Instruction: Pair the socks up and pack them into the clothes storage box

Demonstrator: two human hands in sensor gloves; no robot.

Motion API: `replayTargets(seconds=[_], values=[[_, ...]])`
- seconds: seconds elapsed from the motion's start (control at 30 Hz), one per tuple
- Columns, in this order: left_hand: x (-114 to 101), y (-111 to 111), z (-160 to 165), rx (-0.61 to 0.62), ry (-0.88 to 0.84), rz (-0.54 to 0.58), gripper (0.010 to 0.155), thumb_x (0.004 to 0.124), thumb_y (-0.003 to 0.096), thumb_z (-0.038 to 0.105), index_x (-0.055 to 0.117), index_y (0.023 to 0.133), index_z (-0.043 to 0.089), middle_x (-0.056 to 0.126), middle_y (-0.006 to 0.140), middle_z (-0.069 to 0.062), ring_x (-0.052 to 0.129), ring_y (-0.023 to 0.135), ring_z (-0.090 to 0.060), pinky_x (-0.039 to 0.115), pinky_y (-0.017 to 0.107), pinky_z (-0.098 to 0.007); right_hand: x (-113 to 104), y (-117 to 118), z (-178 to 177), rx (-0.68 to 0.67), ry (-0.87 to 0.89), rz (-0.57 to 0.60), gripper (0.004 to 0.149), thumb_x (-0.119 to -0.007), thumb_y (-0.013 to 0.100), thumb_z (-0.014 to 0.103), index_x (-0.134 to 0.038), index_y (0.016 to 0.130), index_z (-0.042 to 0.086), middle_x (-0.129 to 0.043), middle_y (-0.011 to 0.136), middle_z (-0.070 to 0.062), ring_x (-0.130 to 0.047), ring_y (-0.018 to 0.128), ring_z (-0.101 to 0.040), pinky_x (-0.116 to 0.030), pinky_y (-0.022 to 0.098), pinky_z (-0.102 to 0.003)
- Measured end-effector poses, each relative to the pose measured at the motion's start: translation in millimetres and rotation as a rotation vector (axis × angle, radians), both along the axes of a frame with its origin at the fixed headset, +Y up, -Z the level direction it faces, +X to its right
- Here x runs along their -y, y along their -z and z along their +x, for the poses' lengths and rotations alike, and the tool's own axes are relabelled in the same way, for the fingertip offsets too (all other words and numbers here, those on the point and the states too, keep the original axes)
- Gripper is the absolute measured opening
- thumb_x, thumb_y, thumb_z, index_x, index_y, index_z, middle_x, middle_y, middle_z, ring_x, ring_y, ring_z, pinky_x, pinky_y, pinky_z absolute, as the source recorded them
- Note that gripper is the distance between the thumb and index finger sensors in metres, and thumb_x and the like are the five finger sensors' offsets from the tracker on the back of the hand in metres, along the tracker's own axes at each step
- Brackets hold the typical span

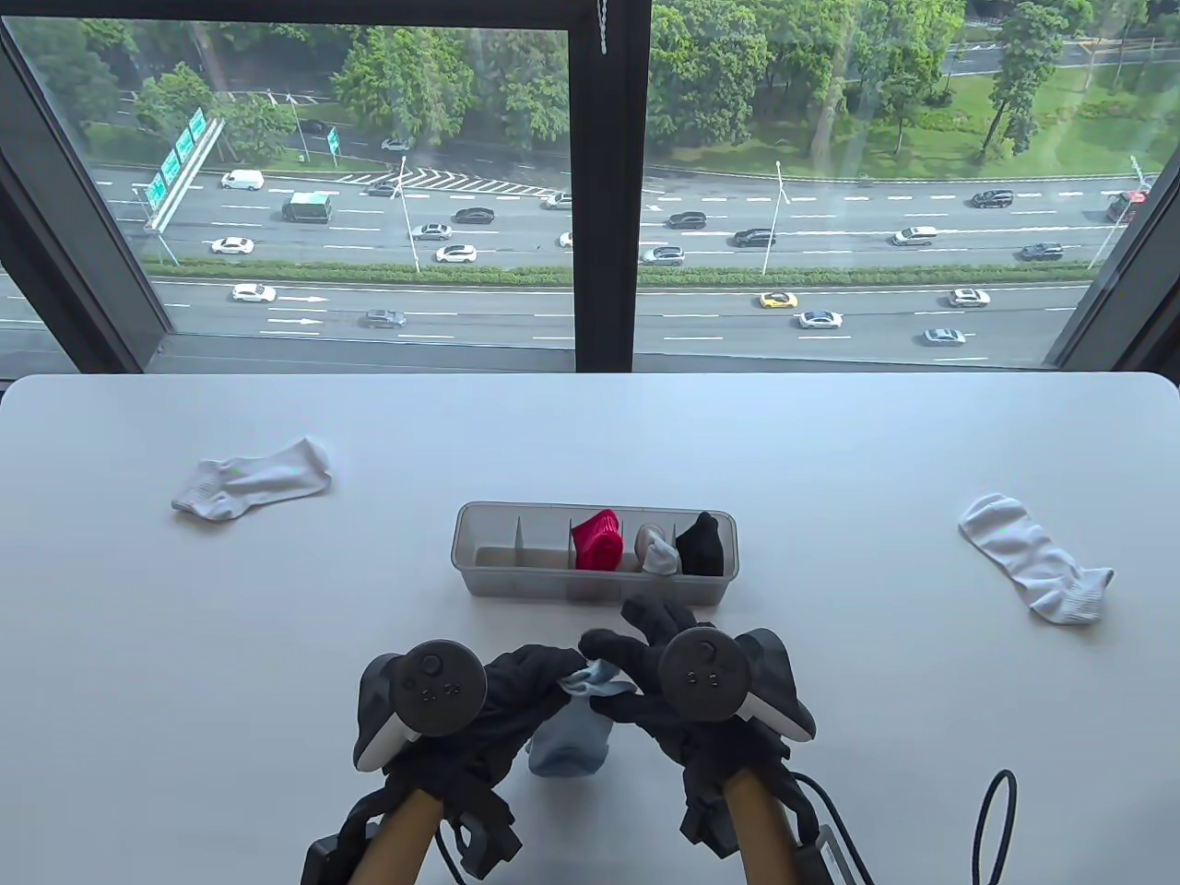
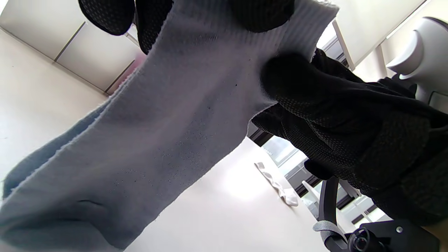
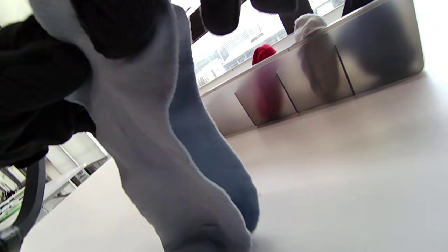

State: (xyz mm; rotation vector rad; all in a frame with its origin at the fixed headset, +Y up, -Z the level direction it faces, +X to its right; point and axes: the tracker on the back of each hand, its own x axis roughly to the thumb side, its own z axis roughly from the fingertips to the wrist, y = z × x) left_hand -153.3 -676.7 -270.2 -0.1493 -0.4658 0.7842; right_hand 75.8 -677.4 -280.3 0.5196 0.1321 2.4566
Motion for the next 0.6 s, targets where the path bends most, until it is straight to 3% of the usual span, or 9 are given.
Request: replayTargets(seconds=[0.03,0.13,0.27,0.37,0.43,0.53,0.57,0.6], values=[[-1,0,-2,-0.025,-0.017,0.009,0.045,0.066,0.057,0.024,0.068,0.101,0.016,0.082,0.097,-0.018,0.085,0.086,-0.044,0.068,0.066,-0.063,-1,-1,2,0.034,0.052,0.033,0.043,-0.075,0.054,0.044,-0.073,0.095,0.032,-0.067,0.116,-0.018,-0.063,0.104,-0.052,-0.037,0.071,-0.074],[-3,2,-6,0.003,-0.101,-0.029,0.046,0.062,0.0575,0.027,0.064,0.101,0.013,0.088,0.078,-0.016,0.093,0.063,-0.034,0.076,0.055,-0.057,-12,-3,1,-0.021,0.114,0.004,0.043,-0.075,0.054,0.042,-0.074,0.095,0.028,-0.089,0.098,-0.009,-0.085,0.092,-0.036,-0.039,0.071,-0.073],[-6,5,-12,0.134,-0.263,-0.157,0.047,0.059,0.0589,0.03,0.061,0.102,0.012,0.09,0.067,-0.015,0.094,0.05,-0.026,0.08,0.047,-0.053,-28,-10,3,-0.056,0.226,0.017,0.044,-0.077,0.055,0.039,-0.07,0.096,0.023,-0.09,0.09,-0.005,-0.088,0.086,-0.03,-0.042,0.071,-0.072],[2,9,-13,0.213,-0.37,-0.382,0.047,0.059,0.0598,0.031,0.062,0.101,0.01,0.093,0.061,-0.012,0.096,0.042,-0.021,0.083,0.041,-0.049,-33,-11,6,-0.076,0.238,-0.046,0.043,-0.076,0.057,0.039,-0.073,0.095,0.018,-0.095,0.077,-0.002,-0.095,0.075,-0.026,-0.049,0.071,-0.07],[15,12,-13,0.169,-0.365,-0.525,0.047,0.061,0.0598,0.03,0.063,0.101,0.007,0.093,0.059,-0.015,0.095,0.041,-0.024,0.082,0.04,-0.051,-26,-7,4,-0.064,0.163,-0.176,0.043,-0.074,0.059,0.038,-0.073,0.095,0.016,-0.096,0.073,-0.002,-0.095,0.072,-0.025,-0.051,0.071,-0.069],[39,18,-6,-0.021,-0.1,-0.454,0.047,0.063,0.0589,0.03,0.063,0.1,0.007,0.096,0.066,-0.016,0.099,0.046,-0.029,0.083,0.042,-0.053,8,4,-4,0.076,-0.05,-0.189,0.043,-0.073,0.059,0.038,-0.072,0.097,0.017,-0.095,0.075,-0.001,-0.095,0.074,-0.024,-0.051,0.072,-0.068],[45,19,-3,-0.062,-0.024,-0.416,0.053,0.065,0.0586,0.03,0.055,0.104,0.005,0.09,0.082,-0.021,0.097,0.061,-0.039,0.079,0.051,-0.059,20,7,-6,0.116,-0.096,-0.195,0.045,-0.071,0.059,0.037,-0.069,0.1,0.018,-0.094,0.081,-0.003,-0.093,0.079,-0.027,-0.05,0.071,-0.069],[52,19,0,-0.115,0.088,-0.376,0.067,0.066,0.0581,0.032,0.036,0.112,0.006,0.064,0.108,-0.029,0.077,0.09,-0.051,0.066,0.063,-0.066,37,9,-9,0.156,-0.148,-0.201,0.049,-0.07,0.06,0.035,-0.063,0.104,0.016,-0.09,0.091,-0.008,-0.087,0.087,-0.033,-0.047,0.071,-0.069]])
